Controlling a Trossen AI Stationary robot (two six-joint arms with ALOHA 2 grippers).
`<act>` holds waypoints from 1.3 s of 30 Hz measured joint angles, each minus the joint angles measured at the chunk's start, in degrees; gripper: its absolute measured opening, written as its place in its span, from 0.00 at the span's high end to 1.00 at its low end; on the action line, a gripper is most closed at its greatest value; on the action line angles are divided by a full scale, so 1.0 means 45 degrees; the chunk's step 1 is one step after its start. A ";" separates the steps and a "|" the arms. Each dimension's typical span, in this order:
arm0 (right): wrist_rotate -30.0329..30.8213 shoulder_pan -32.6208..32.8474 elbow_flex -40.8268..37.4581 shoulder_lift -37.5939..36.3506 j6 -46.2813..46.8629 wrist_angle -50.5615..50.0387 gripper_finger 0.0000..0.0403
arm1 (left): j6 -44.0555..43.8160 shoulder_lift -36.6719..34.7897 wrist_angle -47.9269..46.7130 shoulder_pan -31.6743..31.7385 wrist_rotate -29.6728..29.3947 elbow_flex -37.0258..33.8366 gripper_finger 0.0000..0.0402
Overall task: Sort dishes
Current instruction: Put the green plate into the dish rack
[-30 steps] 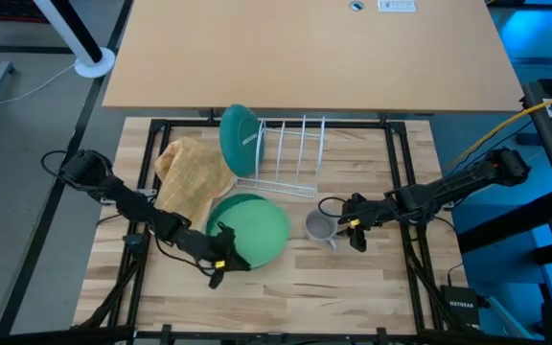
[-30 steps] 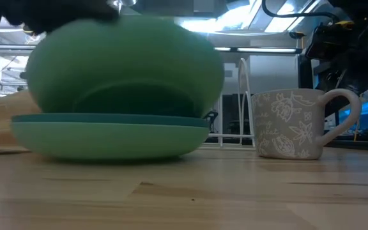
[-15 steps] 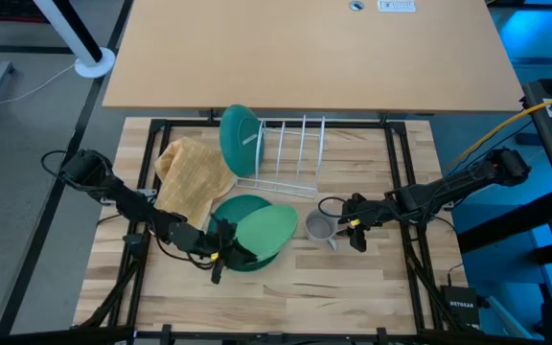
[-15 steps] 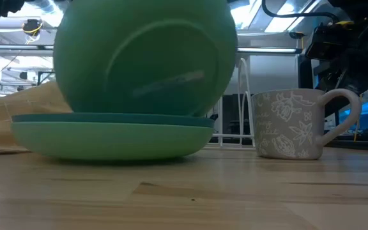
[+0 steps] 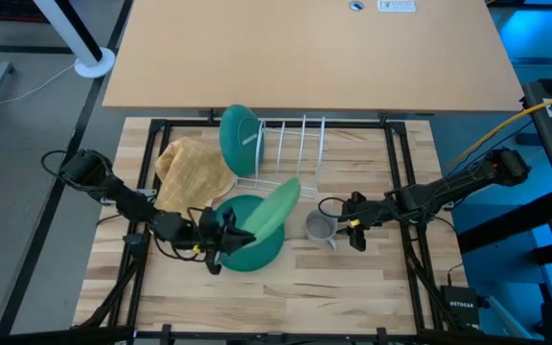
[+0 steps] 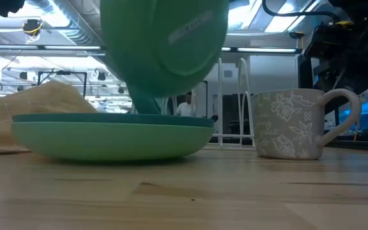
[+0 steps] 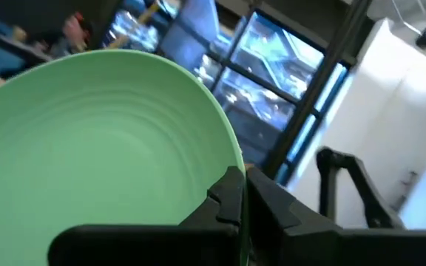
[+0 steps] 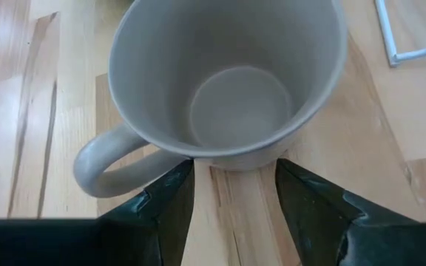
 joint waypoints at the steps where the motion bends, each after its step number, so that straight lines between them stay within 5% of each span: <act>1: 0.0002 0.0000 0.0004 0.0000 -0.0161 0.0000 0.52 | 0.0299 0.0000 0.0190 -0.0004 -0.0175 0.0000 1.00; 13: 0.0411 0.0005 0.1672 0.0000 -0.2600 -0.0047 0.52 | 0.3934 0.0000 0.3184 0.0776 -0.1235 0.0000 1.00; 25: 0.1953 0.0000 0.2542 0.0000 -0.3552 -0.1165 0.52 | 0.3758 0.0000 0.3169 0.2869 -0.1151 0.0003 1.00; 30: 0.2689 0.0000 0.2939 0.0000 -0.4210 -0.1162 0.52 | 0.2475 0.0000 0.3164 0.3914 -0.0161 0.0002 1.00; 39: 0.6869 0.0000 0.3531 0.0000 -0.4627 -0.0960 0.52 | 0.1317 0.0000 0.3345 0.4878 0.0843 0.0005 1.00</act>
